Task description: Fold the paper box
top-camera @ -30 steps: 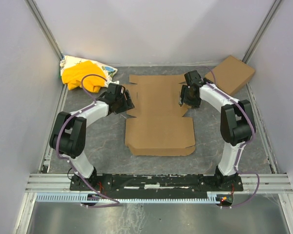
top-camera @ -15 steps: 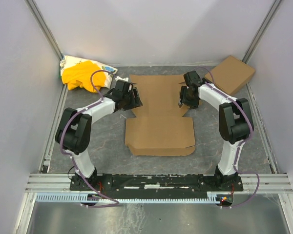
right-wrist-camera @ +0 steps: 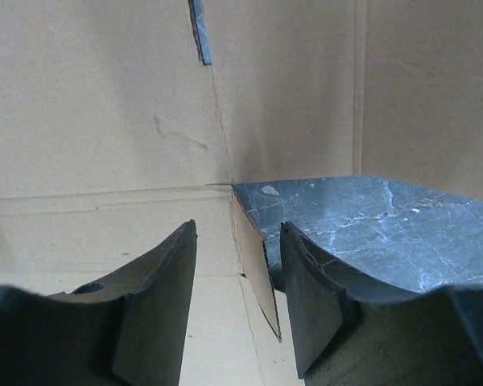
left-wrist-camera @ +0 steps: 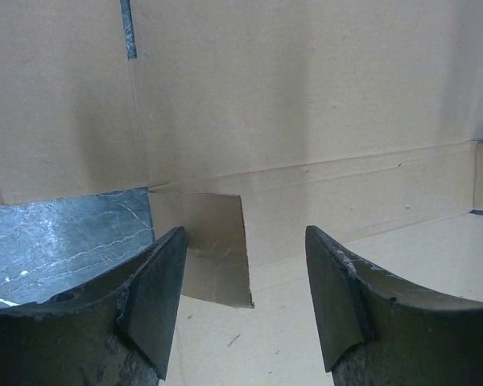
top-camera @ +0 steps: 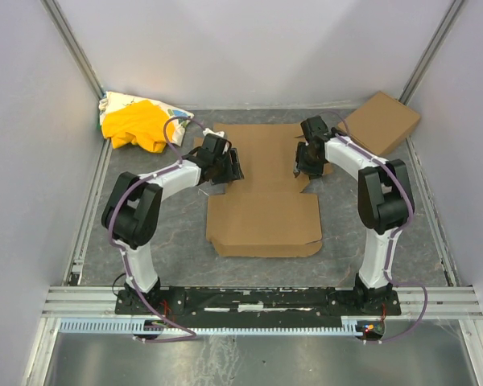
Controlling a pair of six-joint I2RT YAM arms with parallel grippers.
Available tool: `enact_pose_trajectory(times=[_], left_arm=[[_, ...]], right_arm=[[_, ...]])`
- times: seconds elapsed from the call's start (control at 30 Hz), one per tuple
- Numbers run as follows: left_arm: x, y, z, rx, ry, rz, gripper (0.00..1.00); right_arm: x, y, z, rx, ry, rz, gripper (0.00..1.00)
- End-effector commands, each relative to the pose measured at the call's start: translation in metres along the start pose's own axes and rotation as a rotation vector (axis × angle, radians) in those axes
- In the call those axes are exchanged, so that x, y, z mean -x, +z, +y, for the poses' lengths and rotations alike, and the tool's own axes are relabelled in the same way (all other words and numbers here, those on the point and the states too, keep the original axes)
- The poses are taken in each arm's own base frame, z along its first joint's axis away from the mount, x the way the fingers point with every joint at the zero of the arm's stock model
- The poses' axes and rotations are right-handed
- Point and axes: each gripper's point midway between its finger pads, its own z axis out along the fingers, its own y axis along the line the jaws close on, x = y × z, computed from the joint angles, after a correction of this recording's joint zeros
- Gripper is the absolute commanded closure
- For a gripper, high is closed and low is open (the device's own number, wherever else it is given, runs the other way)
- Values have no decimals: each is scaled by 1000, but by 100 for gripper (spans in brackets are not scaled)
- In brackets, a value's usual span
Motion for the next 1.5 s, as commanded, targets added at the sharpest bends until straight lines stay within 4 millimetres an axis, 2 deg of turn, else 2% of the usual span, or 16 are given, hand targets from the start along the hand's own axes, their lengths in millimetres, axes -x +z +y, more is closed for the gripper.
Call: enact_pose_trajectory(times=[0.0, 0.17, 0.43, 0.67, 0.93, 1.1, 1.3, 1.47], left_arm=[[13, 3, -14, -38, 28, -34, 33], [13, 7, -15, -40, 27, -31, 33], [9, 13, -14, -41, 27, -22, 33], [1, 21, -12, -45, 23, -4, 33], [-1, 27, -12, -53, 19, 9, 33], [5, 18, -15, -56, 26, -6, 33], [20, -1, -22, -59, 41, -49, 31], [32, -14, -19, -27, 64, -77, 29]], right_arm=[[14, -2, 16, 37, -24, -29, 46], [9, -2, 30, 52, -53, -17, 47], [-4, -12, 54, 45, -121, -33, 47], [-15, 7, 52, 15, -121, 9, 48], [-16, 14, 51, 3, -122, 19, 48], [-10, 0, 51, 3, -127, -9, 48], [9, -35, 43, -35, -137, -91, 46], [22, -55, 35, -62, -136, -137, 42]])
